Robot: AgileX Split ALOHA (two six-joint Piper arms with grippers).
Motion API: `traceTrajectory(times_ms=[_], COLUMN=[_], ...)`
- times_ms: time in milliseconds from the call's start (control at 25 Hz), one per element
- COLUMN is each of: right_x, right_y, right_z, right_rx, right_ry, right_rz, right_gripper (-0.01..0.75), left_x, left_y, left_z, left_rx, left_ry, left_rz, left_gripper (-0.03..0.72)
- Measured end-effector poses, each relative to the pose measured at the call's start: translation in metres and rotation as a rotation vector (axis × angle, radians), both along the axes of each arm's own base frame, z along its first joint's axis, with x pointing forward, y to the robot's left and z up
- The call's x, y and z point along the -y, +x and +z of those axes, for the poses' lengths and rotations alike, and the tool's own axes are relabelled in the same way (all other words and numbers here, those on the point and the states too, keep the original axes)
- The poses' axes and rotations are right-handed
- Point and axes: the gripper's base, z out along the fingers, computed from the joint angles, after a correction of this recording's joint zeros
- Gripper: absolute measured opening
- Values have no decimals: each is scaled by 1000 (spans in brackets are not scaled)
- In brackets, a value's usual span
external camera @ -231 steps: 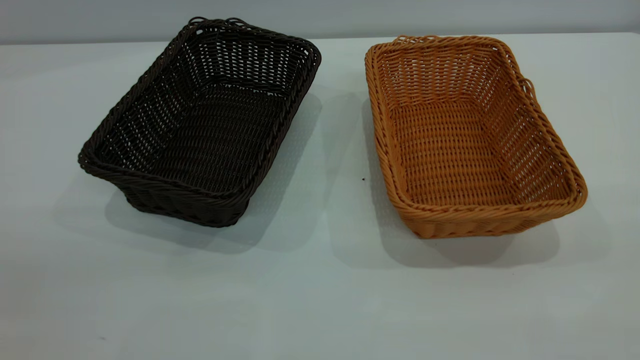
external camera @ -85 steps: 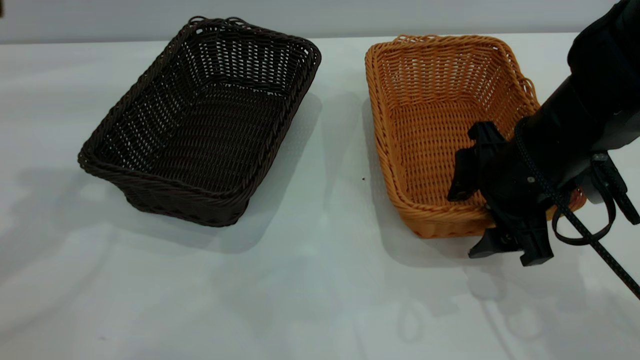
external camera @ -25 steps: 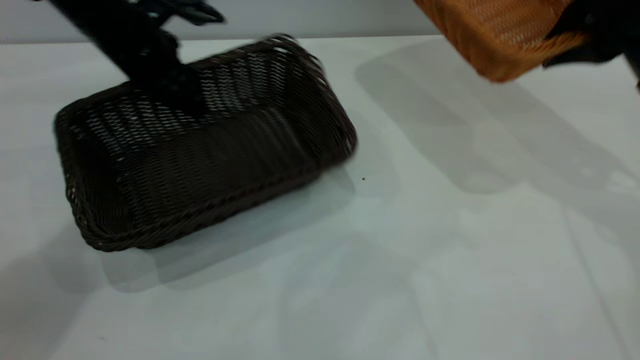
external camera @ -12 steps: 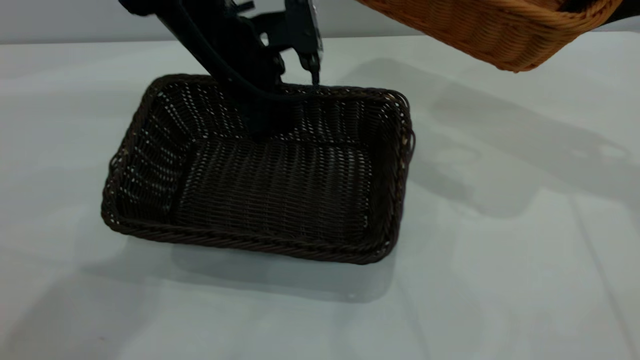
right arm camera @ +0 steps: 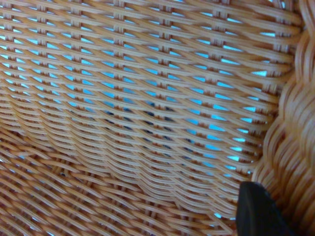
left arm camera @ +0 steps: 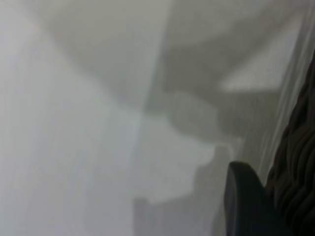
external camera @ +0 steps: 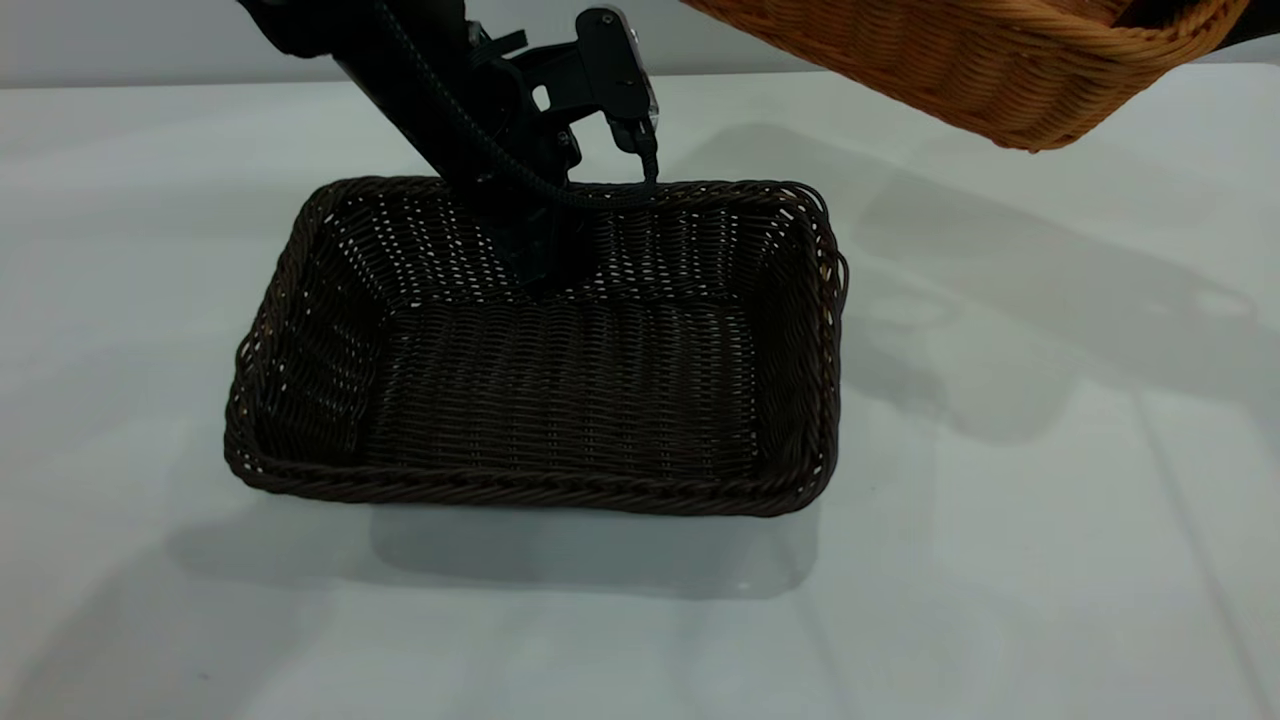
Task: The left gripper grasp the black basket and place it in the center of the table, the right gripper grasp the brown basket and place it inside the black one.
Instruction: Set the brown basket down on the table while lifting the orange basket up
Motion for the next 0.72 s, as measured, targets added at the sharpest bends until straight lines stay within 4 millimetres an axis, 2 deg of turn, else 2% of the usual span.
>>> traceTrajectory(times_ms=[200, 400, 520, 720], right_x=[0, 0, 0, 1], right_y=[0, 0, 0, 3], right_z=[0, 0, 0, 3], right_rx=[1, 1, 2, 24], right_ry=[0, 0, 0, -10], right_rz=[1, 1, 2, 10], right_gripper=[109, 109, 109, 109], left_x=[0, 0, 2, 3], left_y=[1, 5, 6, 0], left_z=[-1, 5, 24, 69], left_rx=[13, 63, 78, 59], left_ry=[-2, -14, -31, -65], left_rz=[9, 30, 23, -10], left_gripper=[274, 424, 468, 475])
